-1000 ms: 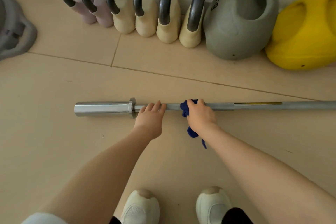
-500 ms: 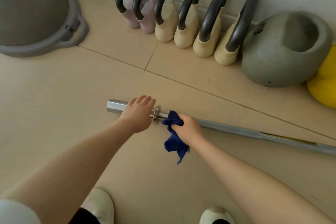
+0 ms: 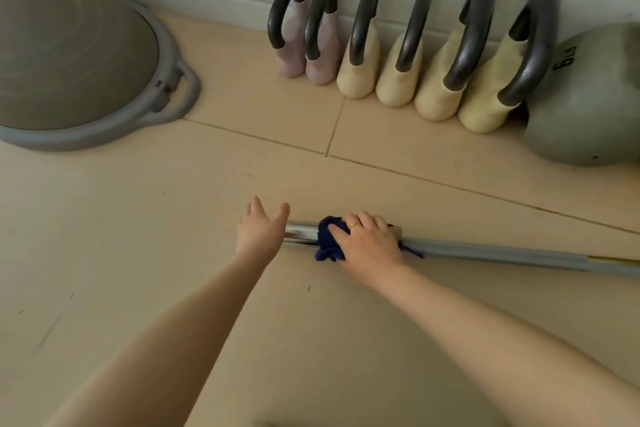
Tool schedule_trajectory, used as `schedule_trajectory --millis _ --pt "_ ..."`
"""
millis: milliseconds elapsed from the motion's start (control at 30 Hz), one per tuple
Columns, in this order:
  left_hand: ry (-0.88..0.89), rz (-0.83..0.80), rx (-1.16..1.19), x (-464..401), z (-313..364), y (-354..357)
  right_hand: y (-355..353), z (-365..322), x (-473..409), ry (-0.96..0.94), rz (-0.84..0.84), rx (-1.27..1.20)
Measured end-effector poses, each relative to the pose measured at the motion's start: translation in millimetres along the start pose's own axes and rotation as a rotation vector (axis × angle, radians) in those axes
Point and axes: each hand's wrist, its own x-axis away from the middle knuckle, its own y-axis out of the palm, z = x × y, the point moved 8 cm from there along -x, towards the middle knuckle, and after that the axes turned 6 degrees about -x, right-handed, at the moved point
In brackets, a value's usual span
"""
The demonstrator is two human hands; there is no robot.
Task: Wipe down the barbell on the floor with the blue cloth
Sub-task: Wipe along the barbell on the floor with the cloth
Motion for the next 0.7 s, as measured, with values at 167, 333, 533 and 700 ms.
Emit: schedule_trajectory --millis 167,333,533,700 --pt "-0.181 -0.188 0.175 3 -47 1 12 -35 -9 0.243 0.129 -0.227" --pt "0.059 -0.322 0.239 13 -27 8 13 -56 -16 0.128 0.071 -0.179" --pt "-0.063 -0.399 0.379 8 -39 10 -3 3 8 0.413 0.212 -0.104" --pt "-0.104 -0.431 0.439 6 -35 8 16 -57 -20 0.308 0.133 -0.270"
